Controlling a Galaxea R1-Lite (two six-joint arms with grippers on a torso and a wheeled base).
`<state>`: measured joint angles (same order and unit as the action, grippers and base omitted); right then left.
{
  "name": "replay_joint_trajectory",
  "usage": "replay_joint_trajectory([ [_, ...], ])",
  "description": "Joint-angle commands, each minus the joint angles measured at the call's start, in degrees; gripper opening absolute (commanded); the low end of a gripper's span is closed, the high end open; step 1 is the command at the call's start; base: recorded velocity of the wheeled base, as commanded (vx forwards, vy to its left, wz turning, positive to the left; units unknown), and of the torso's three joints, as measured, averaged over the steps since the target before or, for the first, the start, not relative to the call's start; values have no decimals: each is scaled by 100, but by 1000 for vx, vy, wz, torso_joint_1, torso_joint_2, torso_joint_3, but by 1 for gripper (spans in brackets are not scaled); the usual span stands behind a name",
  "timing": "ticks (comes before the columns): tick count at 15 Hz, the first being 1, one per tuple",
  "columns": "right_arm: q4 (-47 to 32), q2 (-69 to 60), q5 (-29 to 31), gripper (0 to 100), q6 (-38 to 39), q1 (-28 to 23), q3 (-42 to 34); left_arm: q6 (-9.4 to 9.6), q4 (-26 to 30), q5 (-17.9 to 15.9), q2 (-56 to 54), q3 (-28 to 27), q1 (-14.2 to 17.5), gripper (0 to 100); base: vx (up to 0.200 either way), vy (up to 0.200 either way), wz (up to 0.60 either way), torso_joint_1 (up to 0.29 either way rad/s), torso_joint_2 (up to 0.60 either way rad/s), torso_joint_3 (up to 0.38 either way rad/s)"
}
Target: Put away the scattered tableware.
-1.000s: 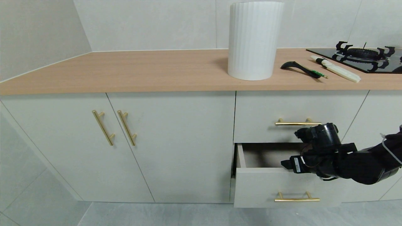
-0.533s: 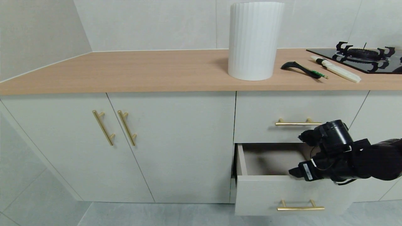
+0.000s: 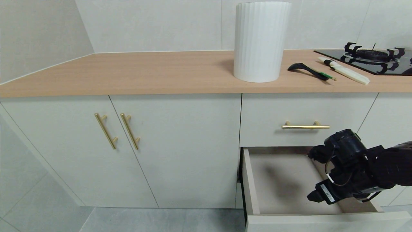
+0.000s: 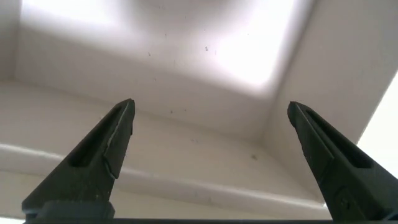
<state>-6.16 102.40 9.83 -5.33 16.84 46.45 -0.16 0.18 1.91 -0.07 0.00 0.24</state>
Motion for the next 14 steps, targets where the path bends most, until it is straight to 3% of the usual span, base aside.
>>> replay_joint_trajectory([
  [1,-44,-150,2,100,-21,39,5,-2,-1,2,7,0,2,100,0,0,0,0,0,0],
  [8,-1450,-423,72,100,-232,347,145,-2,-1,2,7,0,2,100,0,0,0,0,0,0],
  [14,-2162,-511,230,100,-381,549,154,-2,-1,2,7,0,2,100,0,0,0,0,0,0],
])
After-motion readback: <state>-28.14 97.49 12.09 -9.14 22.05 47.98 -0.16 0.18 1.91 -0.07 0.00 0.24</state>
